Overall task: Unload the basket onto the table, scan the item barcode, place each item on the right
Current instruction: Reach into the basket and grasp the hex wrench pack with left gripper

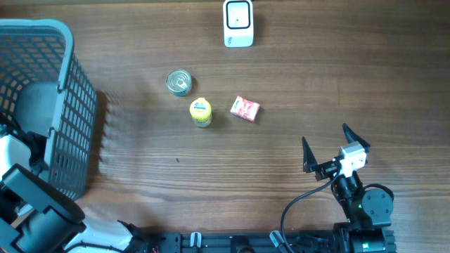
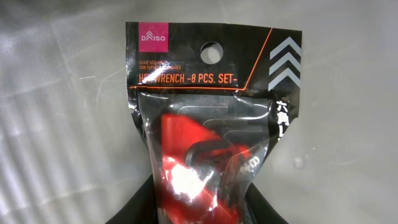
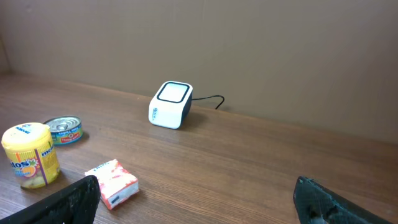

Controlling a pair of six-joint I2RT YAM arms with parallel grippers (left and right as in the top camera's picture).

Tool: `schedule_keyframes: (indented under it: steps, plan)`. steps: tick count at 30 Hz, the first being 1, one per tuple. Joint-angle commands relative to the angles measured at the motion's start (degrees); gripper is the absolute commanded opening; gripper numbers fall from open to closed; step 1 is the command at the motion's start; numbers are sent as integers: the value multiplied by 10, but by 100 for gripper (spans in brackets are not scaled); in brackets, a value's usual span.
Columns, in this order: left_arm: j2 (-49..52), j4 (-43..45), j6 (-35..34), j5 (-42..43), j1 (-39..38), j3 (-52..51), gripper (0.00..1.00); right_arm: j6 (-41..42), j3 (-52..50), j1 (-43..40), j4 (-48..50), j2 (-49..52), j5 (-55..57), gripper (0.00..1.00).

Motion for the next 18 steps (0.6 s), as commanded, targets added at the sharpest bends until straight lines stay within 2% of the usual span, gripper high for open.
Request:
schedule_keyframes:
  steps: [1, 10, 18]
  plan:
    - [-16, -9, -14, 14, 2, 21, 27, 6, -1, 1, 1, -1, 6, 100]
    - [-119, -21, -14, 35, 2, 68, 23, 6, -1, 1, 1, -1, 6, 100]
    - [-223, 6, -30, 200, 2, 75, 23, 6, -1, 1, 1, -1, 6, 100]
